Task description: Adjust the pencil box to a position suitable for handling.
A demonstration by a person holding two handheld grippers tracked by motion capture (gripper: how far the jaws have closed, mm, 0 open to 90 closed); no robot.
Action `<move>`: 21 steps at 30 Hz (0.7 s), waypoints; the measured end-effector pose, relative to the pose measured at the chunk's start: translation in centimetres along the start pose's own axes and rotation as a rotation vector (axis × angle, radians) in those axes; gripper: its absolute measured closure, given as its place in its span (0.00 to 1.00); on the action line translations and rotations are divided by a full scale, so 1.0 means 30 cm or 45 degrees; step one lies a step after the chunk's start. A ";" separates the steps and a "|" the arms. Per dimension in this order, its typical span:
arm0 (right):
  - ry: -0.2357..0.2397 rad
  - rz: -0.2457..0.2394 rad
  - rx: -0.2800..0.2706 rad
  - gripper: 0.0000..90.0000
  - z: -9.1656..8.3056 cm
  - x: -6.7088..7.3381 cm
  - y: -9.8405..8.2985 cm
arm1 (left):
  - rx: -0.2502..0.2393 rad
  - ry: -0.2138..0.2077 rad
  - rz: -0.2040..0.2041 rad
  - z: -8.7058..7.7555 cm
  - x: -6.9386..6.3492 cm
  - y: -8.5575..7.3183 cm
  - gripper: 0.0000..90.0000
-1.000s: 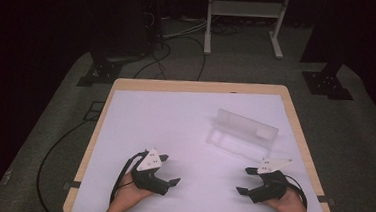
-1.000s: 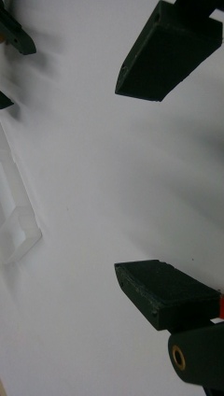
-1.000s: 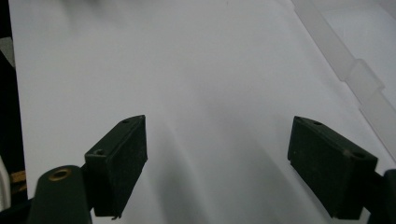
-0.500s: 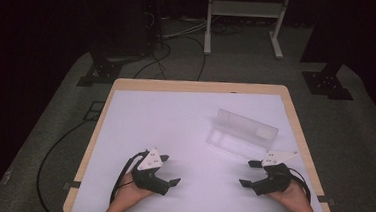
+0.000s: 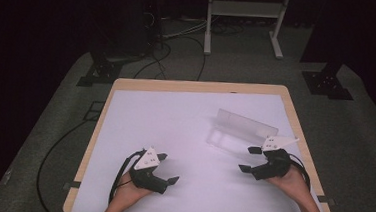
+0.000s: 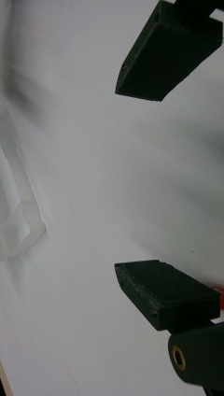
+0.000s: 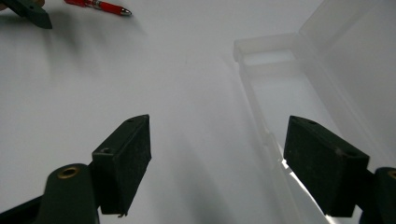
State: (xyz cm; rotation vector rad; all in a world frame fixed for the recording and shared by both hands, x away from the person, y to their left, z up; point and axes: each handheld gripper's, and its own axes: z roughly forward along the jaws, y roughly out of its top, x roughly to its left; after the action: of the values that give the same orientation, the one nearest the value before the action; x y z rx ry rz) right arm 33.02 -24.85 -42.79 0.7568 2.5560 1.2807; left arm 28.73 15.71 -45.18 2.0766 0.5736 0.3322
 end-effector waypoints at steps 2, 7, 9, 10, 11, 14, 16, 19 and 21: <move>-0.008 -0.011 0.011 0.25 0.001 -0.009 0.019 | 0.001 0.003 0.003 -0.003 0.000 0.000 0.13; -0.010 -0.037 0.031 0.26 0.017 -0.031 0.061 | 0.000 0.009 -0.002 -0.008 0.005 -0.004 0.13; -0.010 -0.048 0.044 0.28 0.027 -0.039 0.072 | 0.003 0.011 -0.002 -0.009 0.006 -0.004 0.13; -0.008 -0.042 0.050 0.28 0.030 -0.040 0.076 | 0.003 0.011 -0.002 -0.009 0.006 -0.004 0.13; -0.005 -0.053 0.055 0.28 0.035 -0.046 0.081 | 0.002 0.010 -0.002 -0.010 0.006 -0.004 0.13; 0.007 -0.046 0.059 0.31 0.047 -0.060 0.090 | 0.001 0.009 -0.001 -0.010 0.005 -0.004 0.13; 0.003 -0.048 0.076 0.31 0.057 -0.071 0.091 | 0.001 0.008 -0.002 -0.011 0.005 -0.004 0.13; 0.005 -0.044 0.090 0.33 0.065 -0.081 0.091 | 0.004 0.007 0.001 -0.011 0.005 -0.004 0.13; 0.003 -0.044 0.102 0.35 0.071 -0.089 0.091 | 0.001 0.006 0.001 -0.012 0.005 -0.004 0.13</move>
State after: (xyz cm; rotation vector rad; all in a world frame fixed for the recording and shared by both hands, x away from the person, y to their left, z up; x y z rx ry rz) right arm 37.08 -23.38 -42.11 0.7226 2.6247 1.1755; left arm 28.67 16.10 -45.09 2.0777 0.5759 0.3376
